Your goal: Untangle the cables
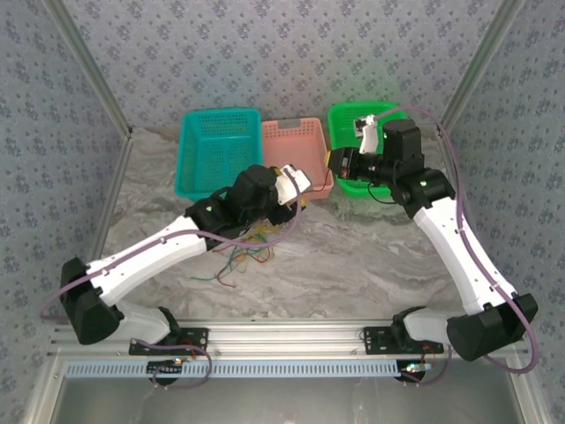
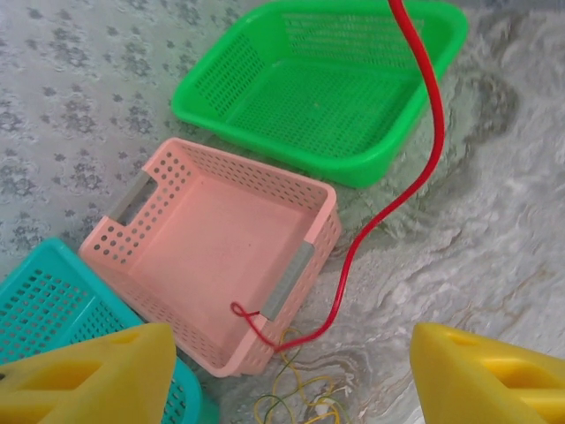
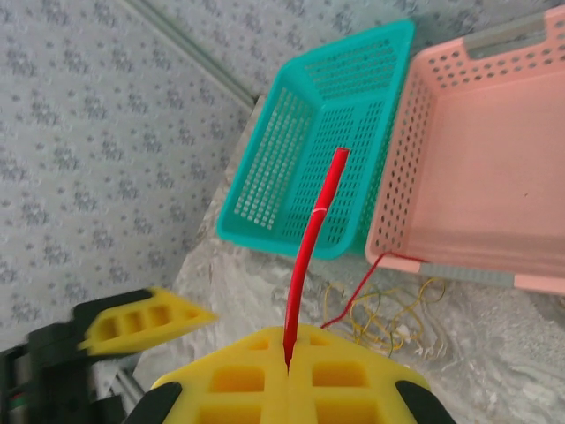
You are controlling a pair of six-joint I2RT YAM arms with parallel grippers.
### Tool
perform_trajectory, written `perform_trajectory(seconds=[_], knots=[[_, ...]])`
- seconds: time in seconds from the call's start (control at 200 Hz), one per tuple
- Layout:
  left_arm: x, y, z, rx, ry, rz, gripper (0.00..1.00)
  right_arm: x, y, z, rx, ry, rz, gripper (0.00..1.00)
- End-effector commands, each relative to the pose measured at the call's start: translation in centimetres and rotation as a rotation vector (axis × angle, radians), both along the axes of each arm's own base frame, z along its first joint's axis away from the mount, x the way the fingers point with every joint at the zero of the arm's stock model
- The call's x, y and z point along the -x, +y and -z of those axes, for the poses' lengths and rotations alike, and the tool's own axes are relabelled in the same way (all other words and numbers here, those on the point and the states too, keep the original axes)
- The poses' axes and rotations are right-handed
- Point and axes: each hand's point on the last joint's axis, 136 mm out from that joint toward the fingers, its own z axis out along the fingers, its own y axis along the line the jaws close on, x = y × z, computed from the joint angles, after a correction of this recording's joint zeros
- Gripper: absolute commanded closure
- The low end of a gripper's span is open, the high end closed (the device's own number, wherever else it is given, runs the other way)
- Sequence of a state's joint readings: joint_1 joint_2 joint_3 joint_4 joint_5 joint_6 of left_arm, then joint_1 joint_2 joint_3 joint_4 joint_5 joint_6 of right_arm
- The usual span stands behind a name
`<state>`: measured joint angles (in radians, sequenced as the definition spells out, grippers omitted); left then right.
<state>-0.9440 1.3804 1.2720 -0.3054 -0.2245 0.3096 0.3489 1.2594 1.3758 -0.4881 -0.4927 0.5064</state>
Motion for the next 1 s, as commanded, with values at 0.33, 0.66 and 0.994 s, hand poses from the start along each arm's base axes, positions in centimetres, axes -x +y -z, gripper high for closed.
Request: perform_trajectory(seconds=[0.33,0.66,0.994], knots=[[-2.6,-2.1,0.7,-0.068,-0.114,0.032,0.39,3.9,0.7,-4.7,-0.102,-0.063,-0.095,1.00],[-1.3,-2.2,-1.7,0.053,-0.063,0.061,1.00,3.0,-1.0,-5.3,-0.079,-0.085,-0.016,1.00],[-1.9,3.3,-4.0,0.336,0.312,-0.007,1.00,1.6,-5.6,-7.3,0.006,-0.203,0.207,0.15]])
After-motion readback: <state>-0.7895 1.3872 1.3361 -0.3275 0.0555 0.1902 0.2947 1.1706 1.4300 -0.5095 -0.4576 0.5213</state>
